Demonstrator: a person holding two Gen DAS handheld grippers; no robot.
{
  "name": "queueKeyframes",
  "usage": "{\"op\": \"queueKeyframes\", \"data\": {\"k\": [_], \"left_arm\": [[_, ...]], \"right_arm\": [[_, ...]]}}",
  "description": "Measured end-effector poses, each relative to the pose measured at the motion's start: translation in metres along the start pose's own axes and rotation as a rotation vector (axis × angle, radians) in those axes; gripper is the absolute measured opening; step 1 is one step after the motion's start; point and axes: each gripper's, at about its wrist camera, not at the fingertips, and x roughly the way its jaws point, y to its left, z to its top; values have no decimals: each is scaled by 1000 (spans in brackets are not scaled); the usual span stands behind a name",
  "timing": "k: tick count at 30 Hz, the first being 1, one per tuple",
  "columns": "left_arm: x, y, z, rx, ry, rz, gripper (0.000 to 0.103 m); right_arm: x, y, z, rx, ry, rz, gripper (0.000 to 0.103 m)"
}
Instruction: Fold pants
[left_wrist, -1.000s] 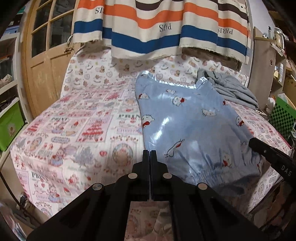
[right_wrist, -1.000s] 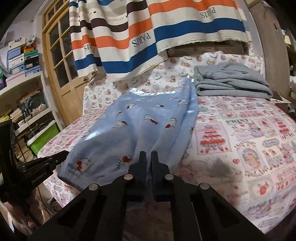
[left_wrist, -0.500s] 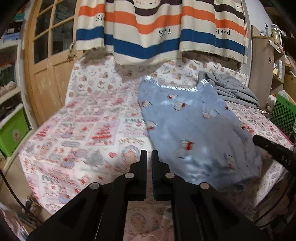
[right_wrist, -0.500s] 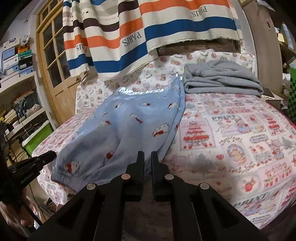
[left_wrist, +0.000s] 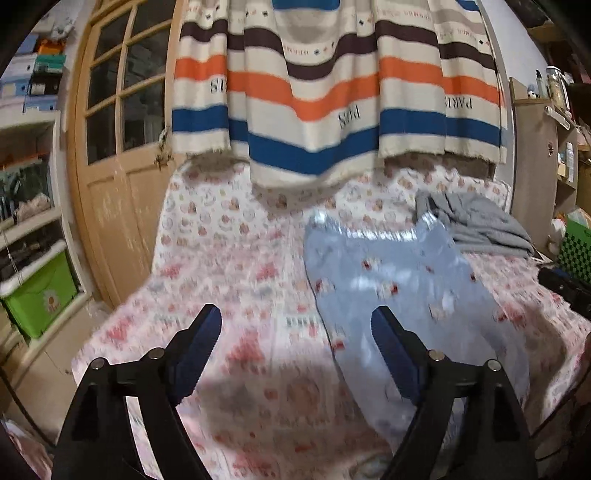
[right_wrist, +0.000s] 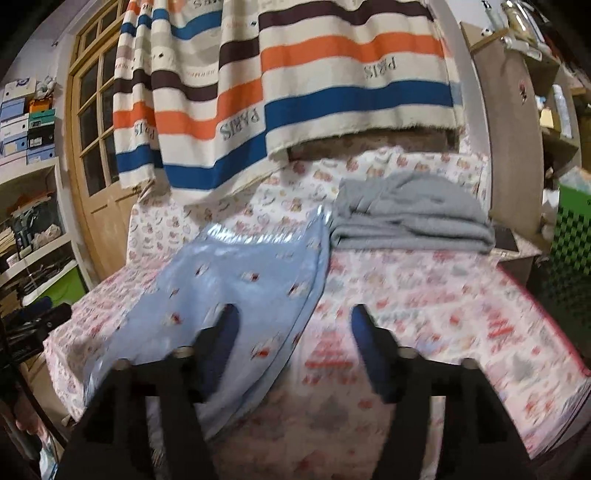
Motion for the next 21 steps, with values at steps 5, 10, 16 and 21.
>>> {"op": "queueKeyframes", "data": {"k": [5, 10, 16, 21], "left_arm": [[-1, 1, 24, 6, -104, 16, 103], [3, 1, 41, -6, -164, 20, 103], [13, -3, 67, 19, -240, 9, 103], [24, -9, 89, 48, -284, 50, 103]], "right_arm": [[7, -17, 31, 22, -33, -21, 99], [5, -25, 54, -18, -119, -129, 103], [19, -30, 73, -97, -96, -123, 103], [29, -29, 87, -122, -131, -86, 103]]}}
